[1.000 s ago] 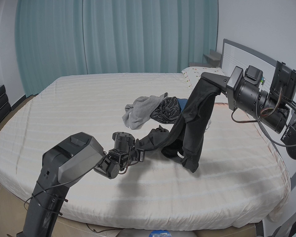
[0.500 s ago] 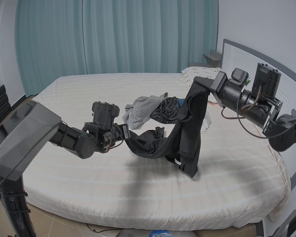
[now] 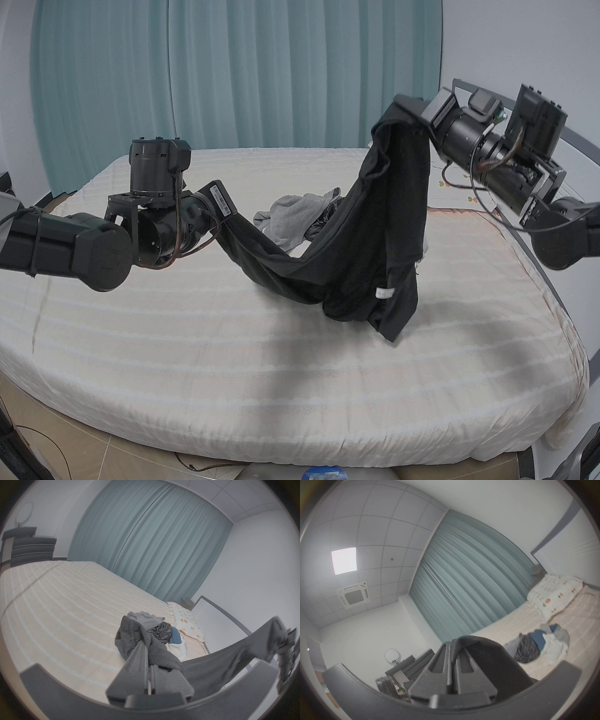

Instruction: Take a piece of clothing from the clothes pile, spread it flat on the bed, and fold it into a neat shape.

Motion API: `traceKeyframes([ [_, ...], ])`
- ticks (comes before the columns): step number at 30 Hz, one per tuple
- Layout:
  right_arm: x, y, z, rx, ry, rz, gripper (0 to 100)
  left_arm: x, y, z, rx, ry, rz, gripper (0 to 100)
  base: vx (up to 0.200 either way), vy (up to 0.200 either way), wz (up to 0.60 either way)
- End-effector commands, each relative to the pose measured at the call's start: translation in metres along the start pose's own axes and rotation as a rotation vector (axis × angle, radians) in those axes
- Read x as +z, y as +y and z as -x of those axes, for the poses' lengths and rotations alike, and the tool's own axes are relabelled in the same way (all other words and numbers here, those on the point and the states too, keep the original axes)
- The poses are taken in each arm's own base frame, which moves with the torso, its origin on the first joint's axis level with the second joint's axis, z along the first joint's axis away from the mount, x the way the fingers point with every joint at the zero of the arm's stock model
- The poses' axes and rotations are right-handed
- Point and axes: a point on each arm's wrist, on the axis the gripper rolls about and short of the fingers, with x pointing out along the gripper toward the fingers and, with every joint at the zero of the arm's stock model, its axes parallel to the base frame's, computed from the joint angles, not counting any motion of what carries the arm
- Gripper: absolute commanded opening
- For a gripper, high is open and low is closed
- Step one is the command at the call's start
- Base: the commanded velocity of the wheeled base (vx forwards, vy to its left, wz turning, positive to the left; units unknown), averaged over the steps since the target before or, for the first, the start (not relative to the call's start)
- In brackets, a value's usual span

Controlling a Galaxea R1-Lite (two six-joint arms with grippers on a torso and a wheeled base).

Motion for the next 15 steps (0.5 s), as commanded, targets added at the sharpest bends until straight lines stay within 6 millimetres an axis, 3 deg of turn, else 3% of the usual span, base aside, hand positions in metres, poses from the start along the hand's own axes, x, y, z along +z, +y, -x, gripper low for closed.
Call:
traceKeyframes([
  [1, -0.097, -0.058, 0.025, -0.199, 0.274, -0.086, 0, -0.038, 0.026, 0.017, -0.005, 0.088, 0.083, 0, 0.000, 0.000, 0.00],
  [4, -0.121, -0.064, 0.032, -0.241, 0.315, -0.146, 0, -0.063, 0.037, 0.015, -0.010, 0.116, 0.098, 0, 0.000, 0.000, 0.00],
  [5, -0.121, -0.064, 0.032, -0.241, 0.315, -0.146, 0, -0.063, 0.037, 0.015, -0.010, 0.116, 0.098, 0, 0.000, 0.000, 0.00],
  [7, -0.134, -0.066, 0.038, -0.265, 0.347, -0.194, 0, -0.088, 0.041, 0.004, -0.004, 0.158, 0.112, 0, 0.000, 0.000, 0.00],
  [15, -0.152, -0.076, 0.045, -0.301, 0.380, -0.227, 0, -0.108, 0.044, 0.000, -0.001, 0.191, 0.153, 0, 0.000, 0.000, 0.00],
])
